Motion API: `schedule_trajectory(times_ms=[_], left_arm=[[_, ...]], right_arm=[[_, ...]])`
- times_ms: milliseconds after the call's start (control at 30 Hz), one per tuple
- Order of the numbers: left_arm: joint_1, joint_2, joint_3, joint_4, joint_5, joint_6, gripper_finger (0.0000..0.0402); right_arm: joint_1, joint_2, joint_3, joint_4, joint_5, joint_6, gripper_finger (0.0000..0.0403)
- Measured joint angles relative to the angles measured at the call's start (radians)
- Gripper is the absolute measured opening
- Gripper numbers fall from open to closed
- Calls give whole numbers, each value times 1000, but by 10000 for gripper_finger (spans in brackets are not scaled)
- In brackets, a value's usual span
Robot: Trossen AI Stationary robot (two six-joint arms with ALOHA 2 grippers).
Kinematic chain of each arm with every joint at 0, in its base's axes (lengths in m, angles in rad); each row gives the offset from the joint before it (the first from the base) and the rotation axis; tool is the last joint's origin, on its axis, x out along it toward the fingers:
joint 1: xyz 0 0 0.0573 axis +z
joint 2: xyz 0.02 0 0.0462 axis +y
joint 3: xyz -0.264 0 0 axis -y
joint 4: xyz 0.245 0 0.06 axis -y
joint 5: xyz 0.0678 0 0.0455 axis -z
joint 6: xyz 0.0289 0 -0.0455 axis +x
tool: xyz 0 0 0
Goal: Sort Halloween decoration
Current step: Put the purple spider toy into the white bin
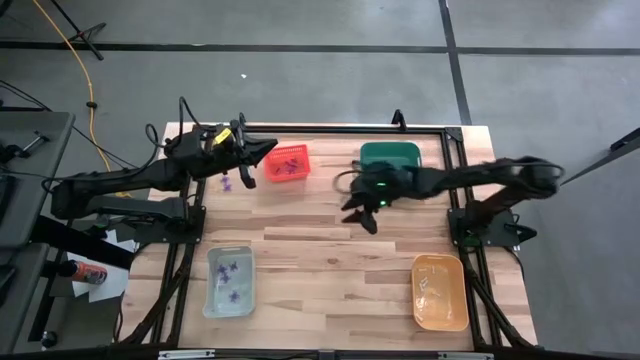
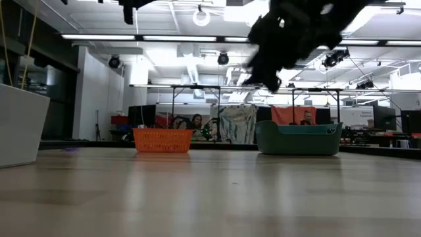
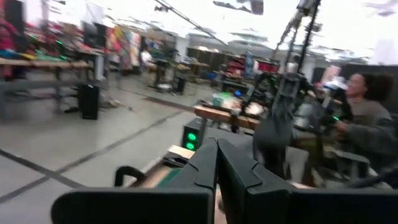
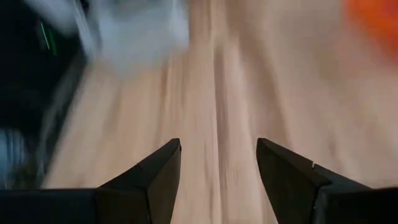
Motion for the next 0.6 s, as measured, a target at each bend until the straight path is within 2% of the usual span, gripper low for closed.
schedule_trajectory(times_ms=[133,233,300,433,500,600], left_arm=[[0,39,0,6,76,-43,1],[-6,80,-30,53,184,-87,1],[-24,108,-80,150,237,-134,0],[-73,149,-187,391,195,-205,0],[-94,160,-229,441,153,-222,0],[-113,160,-244,427,128,-224,0]], right_arm=[[23,-140,-125,334,166,129,204],[24,-194,-147,488,231,112,204],[24,-208,-129,509,255,104,204],[25,-206,-71,487,258,108,204],[33,-196,-43,474,257,104,204],[43,-175,-12,452,258,63,204]])
